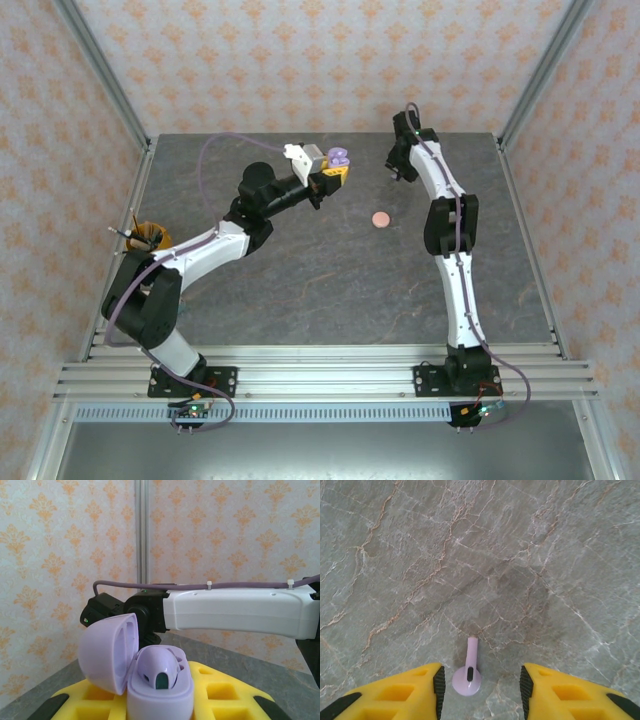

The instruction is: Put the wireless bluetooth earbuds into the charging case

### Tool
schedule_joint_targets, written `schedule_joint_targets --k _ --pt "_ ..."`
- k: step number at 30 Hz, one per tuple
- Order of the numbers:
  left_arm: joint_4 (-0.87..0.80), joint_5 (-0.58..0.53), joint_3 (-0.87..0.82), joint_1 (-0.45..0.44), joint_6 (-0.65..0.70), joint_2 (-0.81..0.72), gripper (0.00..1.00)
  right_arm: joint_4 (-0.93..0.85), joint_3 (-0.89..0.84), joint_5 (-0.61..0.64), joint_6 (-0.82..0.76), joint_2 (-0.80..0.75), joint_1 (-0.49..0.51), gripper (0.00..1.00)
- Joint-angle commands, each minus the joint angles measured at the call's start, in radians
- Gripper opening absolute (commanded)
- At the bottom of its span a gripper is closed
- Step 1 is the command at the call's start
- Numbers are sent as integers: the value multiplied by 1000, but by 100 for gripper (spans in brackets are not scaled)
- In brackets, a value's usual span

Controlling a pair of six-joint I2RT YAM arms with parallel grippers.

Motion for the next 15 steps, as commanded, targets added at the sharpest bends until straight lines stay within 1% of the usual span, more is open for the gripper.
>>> schedule_joint_targets --k 1,8,15 --pt "88 27 39 10 -22 15 0 6 42 -1 -14 21 10 44" --pt "114 27 32 24 -46 27 0 -11 40 9 -43 39 29 39" --pt "127 24 22 27 -57 23 0 -27 39 16 -58 57 36 39"
